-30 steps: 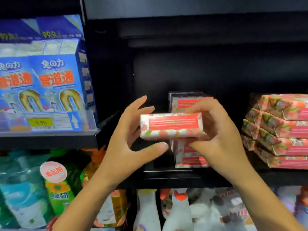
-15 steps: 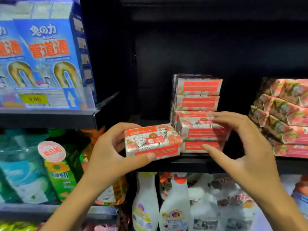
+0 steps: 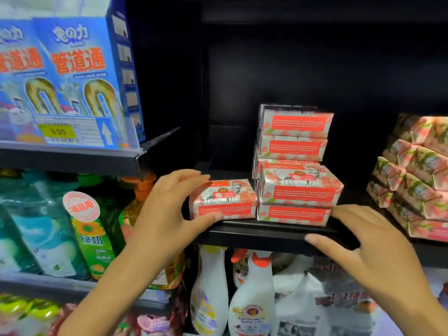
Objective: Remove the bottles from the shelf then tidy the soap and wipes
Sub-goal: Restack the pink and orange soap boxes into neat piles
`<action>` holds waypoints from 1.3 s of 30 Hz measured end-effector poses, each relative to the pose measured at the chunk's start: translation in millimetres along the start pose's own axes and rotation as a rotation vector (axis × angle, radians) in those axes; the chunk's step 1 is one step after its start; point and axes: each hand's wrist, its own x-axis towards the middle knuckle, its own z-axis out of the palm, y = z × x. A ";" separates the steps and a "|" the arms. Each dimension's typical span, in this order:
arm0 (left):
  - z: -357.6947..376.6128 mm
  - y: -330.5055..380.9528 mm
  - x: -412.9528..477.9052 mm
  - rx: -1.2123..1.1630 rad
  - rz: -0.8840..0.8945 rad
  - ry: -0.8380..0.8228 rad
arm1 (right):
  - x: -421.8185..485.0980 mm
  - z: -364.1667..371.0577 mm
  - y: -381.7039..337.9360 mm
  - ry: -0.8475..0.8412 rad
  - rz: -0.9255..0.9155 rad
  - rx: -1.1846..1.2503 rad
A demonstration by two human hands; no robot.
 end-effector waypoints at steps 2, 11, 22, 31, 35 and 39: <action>1.5 -0.4 -1.8 0.123 0.124 0.074 | -2.3 -1.4 3.5 -0.056 -0.050 -0.049; 15.3 4.5 25.2 0.291 0.177 0.024 | -6.2 -2.2 6.8 -0.055 -0.128 -0.091; 23.5 14.4 33.6 0.309 0.069 -0.021 | -9.8 -11.3 13.0 -0.049 -0.103 0.126; 37.1 18.8 -5.2 0.050 0.121 -0.024 | 28.5 -10.3 6.6 0.120 -0.285 0.184; 35.4 17.9 -3.8 0.040 0.100 -0.021 | 33.9 2.5 4.6 0.159 -0.346 0.141; 32.4 18.4 -1.5 -0.096 0.102 0.076 | 28.8 0.7 1.3 0.268 -0.441 0.043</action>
